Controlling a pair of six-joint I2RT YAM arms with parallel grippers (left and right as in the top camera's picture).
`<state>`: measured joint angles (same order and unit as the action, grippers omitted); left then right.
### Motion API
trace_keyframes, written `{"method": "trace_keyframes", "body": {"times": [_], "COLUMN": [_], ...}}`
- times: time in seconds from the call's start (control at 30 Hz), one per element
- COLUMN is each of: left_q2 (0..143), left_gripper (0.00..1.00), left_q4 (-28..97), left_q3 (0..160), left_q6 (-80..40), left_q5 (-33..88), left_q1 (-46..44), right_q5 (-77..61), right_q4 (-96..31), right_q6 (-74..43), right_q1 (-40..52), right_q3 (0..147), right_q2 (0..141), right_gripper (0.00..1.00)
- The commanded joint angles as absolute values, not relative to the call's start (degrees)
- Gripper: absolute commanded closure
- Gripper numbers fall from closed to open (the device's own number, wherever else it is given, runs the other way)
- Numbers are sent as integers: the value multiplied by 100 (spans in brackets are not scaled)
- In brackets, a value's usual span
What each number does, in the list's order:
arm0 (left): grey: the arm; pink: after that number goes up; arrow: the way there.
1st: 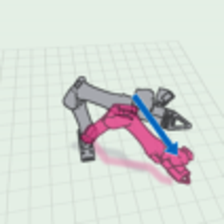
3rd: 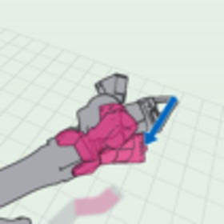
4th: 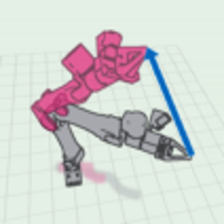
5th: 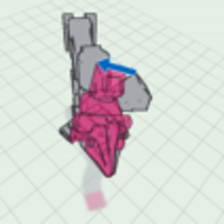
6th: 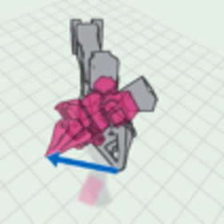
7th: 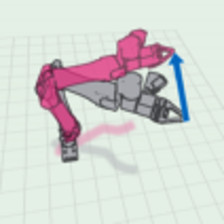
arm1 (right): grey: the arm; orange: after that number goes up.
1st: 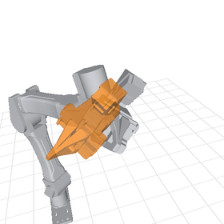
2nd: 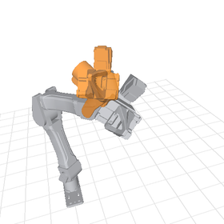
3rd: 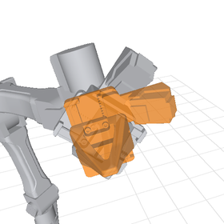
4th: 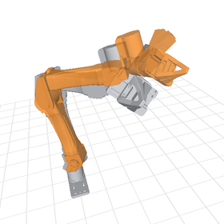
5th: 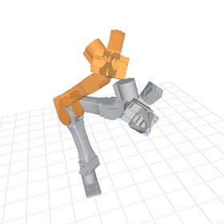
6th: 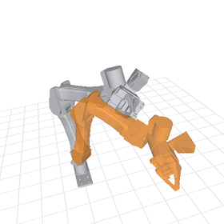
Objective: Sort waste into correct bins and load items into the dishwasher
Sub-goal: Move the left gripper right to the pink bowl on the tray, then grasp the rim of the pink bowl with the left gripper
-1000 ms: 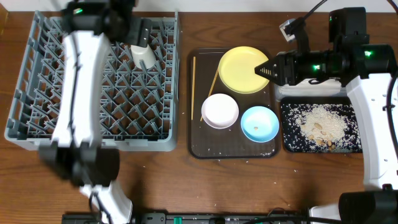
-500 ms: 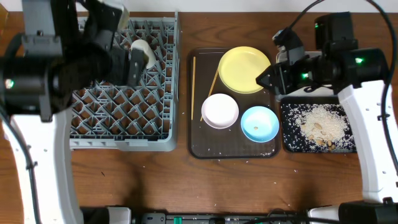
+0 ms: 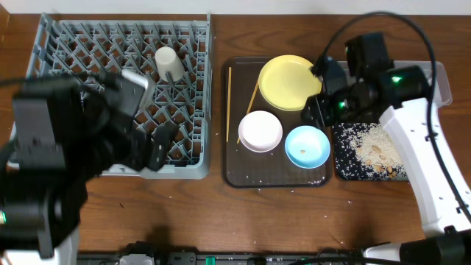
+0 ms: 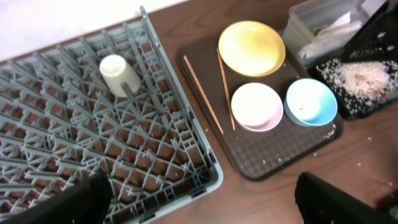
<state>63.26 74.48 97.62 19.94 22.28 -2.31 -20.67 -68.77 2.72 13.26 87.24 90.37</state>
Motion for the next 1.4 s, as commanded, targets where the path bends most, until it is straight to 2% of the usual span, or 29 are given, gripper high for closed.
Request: {"method": "trace_keyframes", "body": {"times": [0.0,0.07,0.17,0.3,0.67,0.87,1.07,1.23,1.27,1.37], "left_q2": [5885,5725,5732,6119,7961,8628,9135,9415,9467,9614], "left_gripper": [5,5,4,5,5,5,4,5,5,0], "left_q4": [7146,6851,6386,5885,4827,4392,4117,3739,3636,3369], "left_q3": [9013,8517,7787,7172,7072,7072,7072,7072,7072,7072], "left_q6": [2075,2029,2016,1833,1435,1431,1448,1568,1584,1584], "left_q5": [2217,2497,3170,3232,1361,1358,1243,934,932,934], "left_q1": [-217,-217,-252,-567,-2655,-2950,-2971,-2971,-2971,-2971], "right_q5": [-1990,-1992,-1990,-1649,-871,-766,-753,-755,-753,-755], "right_q4": [-6810,-6816,-6796,-6803,-7483,-7835,-7961,-7977,-7977,-7975], "right_q6": [-1,-80,-183,-353,-786,-1201,-1612,-1673,-1673,-1673], "right_q1": [1356,1356,1356,1315,1190,1190,1190,1190,1190,1190], "right_q3": [8392,8335,8337,8337,8333,8117,7555,7356,7354,7345], "right_q2": [8962,8960,8809,8224,5802,4274,2906,2294,2248,2239], "right_gripper": [58,62,62,61,57,57,52,36,29,1]}}
